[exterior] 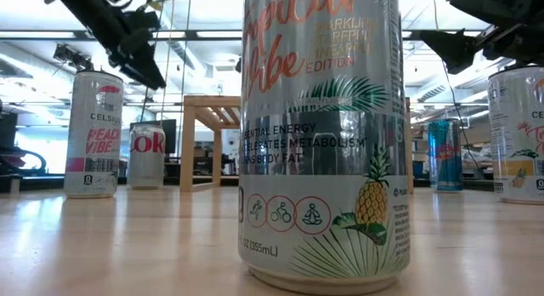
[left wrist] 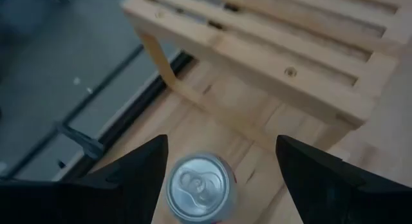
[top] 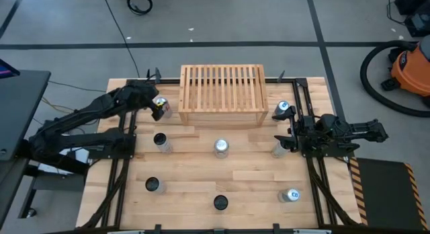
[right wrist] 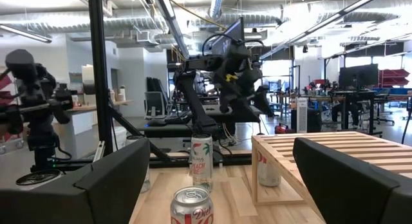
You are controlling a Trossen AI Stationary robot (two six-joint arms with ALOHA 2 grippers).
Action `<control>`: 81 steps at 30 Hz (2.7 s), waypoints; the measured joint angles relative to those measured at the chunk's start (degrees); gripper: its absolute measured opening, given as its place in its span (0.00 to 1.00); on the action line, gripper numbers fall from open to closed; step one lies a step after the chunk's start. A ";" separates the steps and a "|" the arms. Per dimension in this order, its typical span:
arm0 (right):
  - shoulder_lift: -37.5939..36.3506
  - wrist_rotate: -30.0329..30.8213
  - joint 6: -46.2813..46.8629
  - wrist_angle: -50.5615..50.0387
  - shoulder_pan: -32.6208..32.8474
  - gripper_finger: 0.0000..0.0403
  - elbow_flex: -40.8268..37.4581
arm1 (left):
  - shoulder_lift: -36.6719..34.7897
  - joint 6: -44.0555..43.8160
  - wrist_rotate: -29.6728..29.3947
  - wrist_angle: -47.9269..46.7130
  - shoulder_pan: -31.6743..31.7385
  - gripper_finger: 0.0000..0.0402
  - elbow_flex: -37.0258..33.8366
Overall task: Place canned beverage on shelf
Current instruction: Put the top red-silver soda can on the shelf
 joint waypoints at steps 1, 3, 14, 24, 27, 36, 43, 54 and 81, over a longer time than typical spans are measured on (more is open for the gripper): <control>0.00 0.00 -0.02 0.00 0.00 0.98 0.00 | 0.57 0.00 1.00 0.12 1.02 0.73 -0.01; 0.00 0.00 -0.02 0.00 0.00 0.98 0.01 | 1.84 -0.03 2.01 0.85 2.81 0.73 0.00; 0.00 0.00 0.00 0.00 0.00 0.98 0.01 | 10.19 -3.04 6.12 0.70 7.98 0.73 -0.01; 0.00 0.00 0.00 0.00 0.00 0.98 0.00 | 16.41 -4.08 6.13 0.64 9.37 0.73 -0.01; 0.00 0.00 -0.01 0.00 0.00 0.98 0.00 | 17.89 -4.60 6.29 0.60 9.34 0.73 -0.01; 0.00 -0.02 -0.02 0.00 0.00 0.98 0.02 | 19.23 -6.00 6.52 -0.43 9.32 0.73 0.14; 0.00 0.00 -0.02 0.00 0.00 0.98 0.02 | 19.21 -5.39 7.99 -0.56 9.30 0.73 0.15; 0.00 0.00 -0.01 0.00 0.00 0.98 0.00 | 19.30 -4.09 11.44 0.52 9.25 0.73 0.02; 0.00 0.00 -0.02 0.01 0.00 0.98 0.01 | 19.30 -3.45 11.18 0.84 9.25 0.73 -0.05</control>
